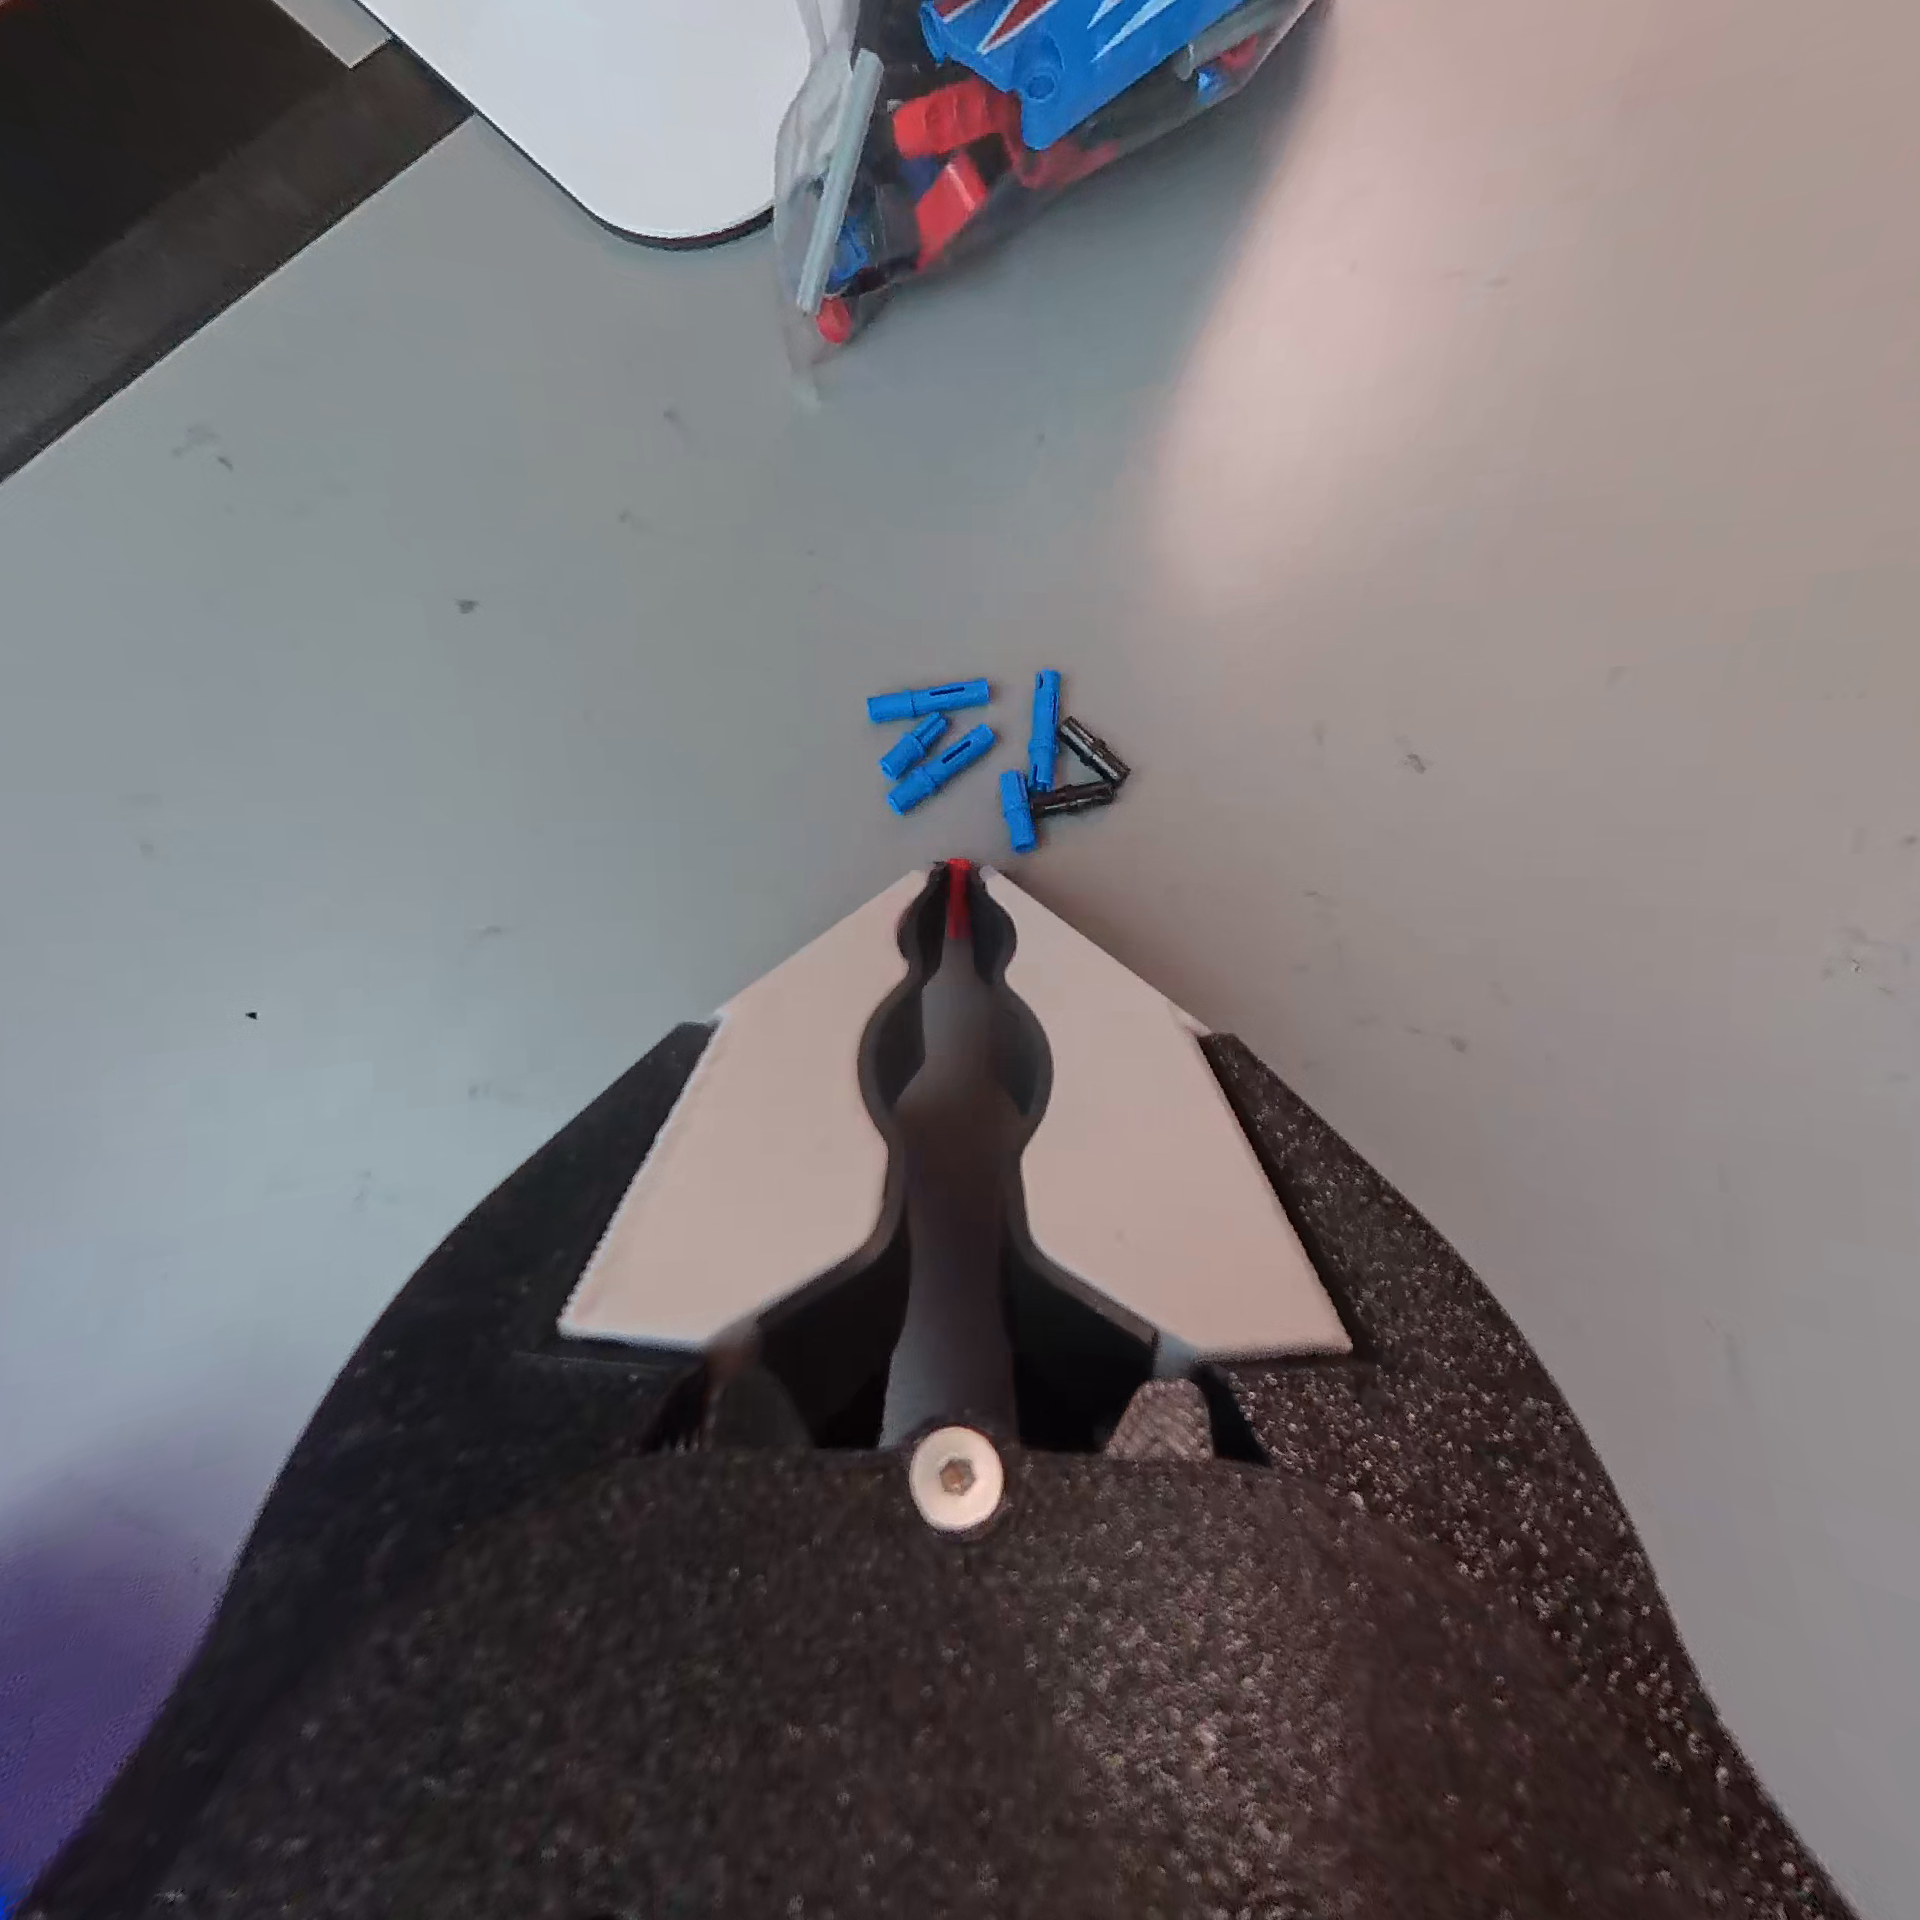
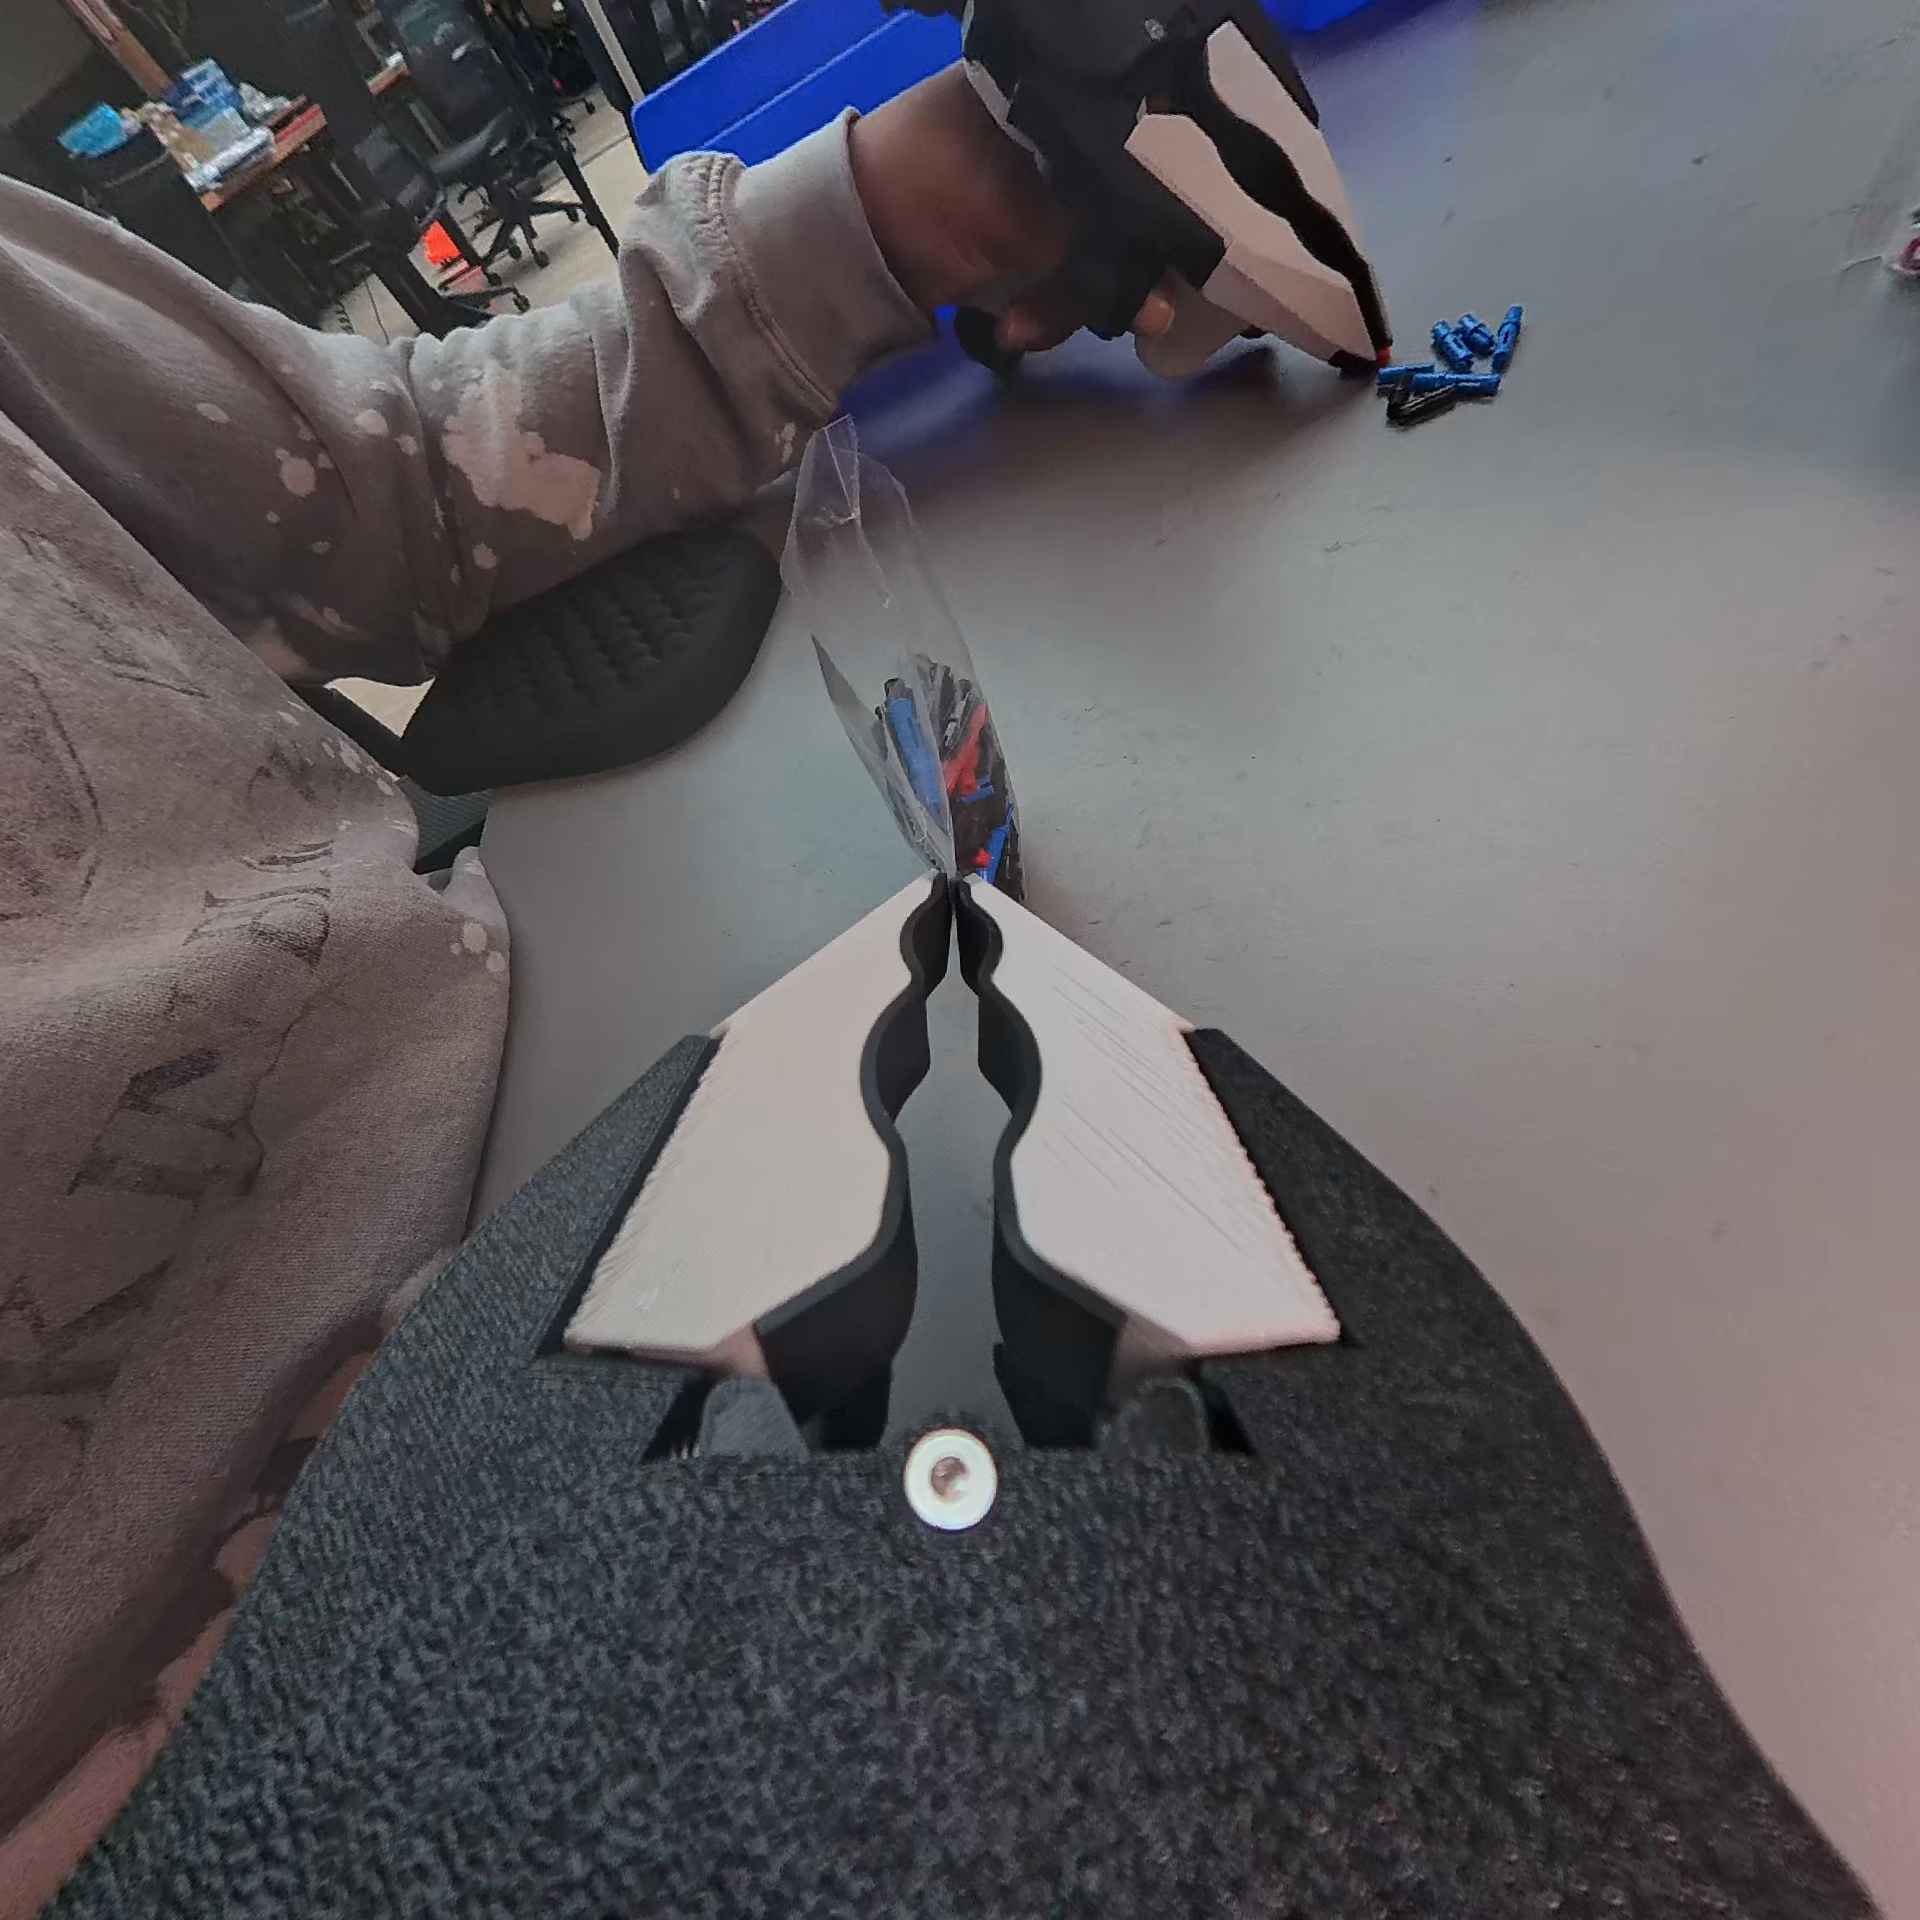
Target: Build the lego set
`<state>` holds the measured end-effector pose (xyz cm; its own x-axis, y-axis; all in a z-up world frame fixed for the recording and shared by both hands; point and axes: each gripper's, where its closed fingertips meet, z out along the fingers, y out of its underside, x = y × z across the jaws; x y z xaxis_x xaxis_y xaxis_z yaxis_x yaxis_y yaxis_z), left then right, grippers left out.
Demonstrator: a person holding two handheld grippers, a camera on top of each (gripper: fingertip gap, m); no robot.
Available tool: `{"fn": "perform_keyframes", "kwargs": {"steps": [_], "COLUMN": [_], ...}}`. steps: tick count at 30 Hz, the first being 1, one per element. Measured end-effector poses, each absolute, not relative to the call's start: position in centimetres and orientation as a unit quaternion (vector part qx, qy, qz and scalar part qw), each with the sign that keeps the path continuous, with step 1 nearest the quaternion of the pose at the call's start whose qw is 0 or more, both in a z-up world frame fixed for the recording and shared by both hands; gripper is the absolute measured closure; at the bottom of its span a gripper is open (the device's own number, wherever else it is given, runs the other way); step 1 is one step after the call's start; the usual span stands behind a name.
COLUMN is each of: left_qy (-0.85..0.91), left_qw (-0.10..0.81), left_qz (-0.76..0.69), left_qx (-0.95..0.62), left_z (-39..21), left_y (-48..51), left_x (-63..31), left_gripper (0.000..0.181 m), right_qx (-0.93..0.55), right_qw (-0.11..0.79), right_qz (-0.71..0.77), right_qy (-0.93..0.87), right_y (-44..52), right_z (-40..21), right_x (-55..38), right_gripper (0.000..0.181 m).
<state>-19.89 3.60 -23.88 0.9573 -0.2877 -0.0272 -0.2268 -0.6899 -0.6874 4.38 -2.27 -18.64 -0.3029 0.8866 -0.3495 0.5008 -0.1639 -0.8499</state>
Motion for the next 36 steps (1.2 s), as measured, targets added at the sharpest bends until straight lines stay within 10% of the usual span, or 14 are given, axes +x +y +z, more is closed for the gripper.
{"fn": "perform_keyframes", "kwargs": {"steps": [13,36], "left_qy": [0.327,0.105], "left_qw": [0.465,0.384], "left_qz": [-0.306,-0.082], "left_qx": [-0.764,-0.914], "left_z": [-11.2,-23.6], "left_y": [-2.5,4.0], "left_x": [-2.2,-18.7], "left_gripper": [0.177,0.165], "right_qx": [-0.565,-0.560], "right_qw": [0.188,0.184], "right_qz": [0.516,0.519], "right_qy": [-0.616,-0.619], "right_y": [-2.1,-2.3], "right_z": [-18.7,-18.6], "right_x": [4.2,4.4], "right_gripper": [0.181,0.181]}}
